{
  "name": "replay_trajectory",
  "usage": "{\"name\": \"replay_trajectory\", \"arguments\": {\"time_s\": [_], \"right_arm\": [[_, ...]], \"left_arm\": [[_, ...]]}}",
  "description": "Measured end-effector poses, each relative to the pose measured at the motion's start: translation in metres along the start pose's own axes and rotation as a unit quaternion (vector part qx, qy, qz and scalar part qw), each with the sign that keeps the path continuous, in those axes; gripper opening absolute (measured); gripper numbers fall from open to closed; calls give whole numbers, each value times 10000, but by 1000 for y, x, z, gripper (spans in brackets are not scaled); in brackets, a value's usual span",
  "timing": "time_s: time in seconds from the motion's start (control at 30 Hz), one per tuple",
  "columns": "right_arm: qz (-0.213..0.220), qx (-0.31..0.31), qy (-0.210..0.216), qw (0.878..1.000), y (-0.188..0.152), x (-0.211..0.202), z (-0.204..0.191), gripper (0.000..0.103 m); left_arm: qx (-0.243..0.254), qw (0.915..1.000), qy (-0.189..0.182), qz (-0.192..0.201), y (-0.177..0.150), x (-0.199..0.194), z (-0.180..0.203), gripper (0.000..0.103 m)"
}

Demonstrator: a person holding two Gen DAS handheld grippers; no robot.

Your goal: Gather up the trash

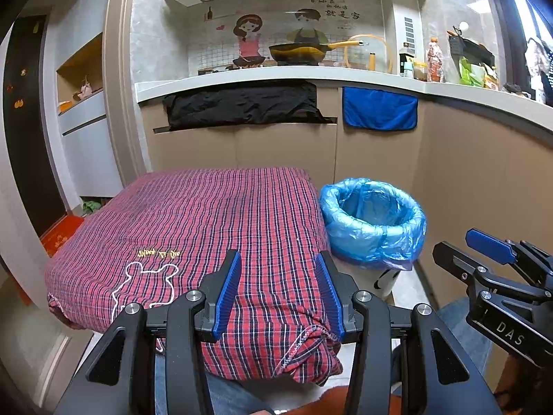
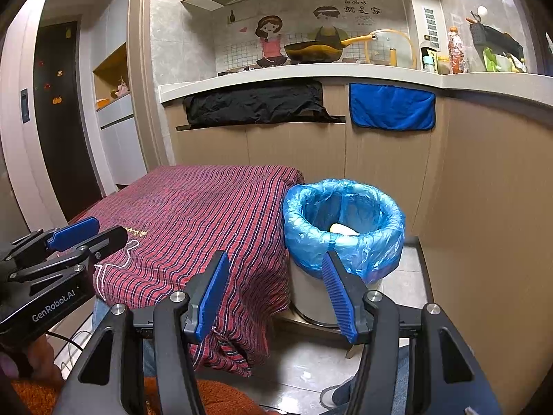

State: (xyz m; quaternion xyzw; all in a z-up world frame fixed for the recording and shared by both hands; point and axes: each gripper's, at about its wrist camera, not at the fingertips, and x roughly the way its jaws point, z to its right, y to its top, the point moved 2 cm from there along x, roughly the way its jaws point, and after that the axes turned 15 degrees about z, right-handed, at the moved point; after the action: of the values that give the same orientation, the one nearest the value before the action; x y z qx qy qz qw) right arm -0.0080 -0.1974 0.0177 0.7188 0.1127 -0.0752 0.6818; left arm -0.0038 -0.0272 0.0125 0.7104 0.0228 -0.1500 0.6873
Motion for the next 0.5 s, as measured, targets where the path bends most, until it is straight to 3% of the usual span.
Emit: {"name": "replay_trajectory", "arguments": {"time_s": [0.5], "right_arm": [[-56, 71, 16, 10000, -1, 1, 1, 53]], "left_arm": [[-29, 10000, -4, -40, -1, 1, -2, 46]]}}
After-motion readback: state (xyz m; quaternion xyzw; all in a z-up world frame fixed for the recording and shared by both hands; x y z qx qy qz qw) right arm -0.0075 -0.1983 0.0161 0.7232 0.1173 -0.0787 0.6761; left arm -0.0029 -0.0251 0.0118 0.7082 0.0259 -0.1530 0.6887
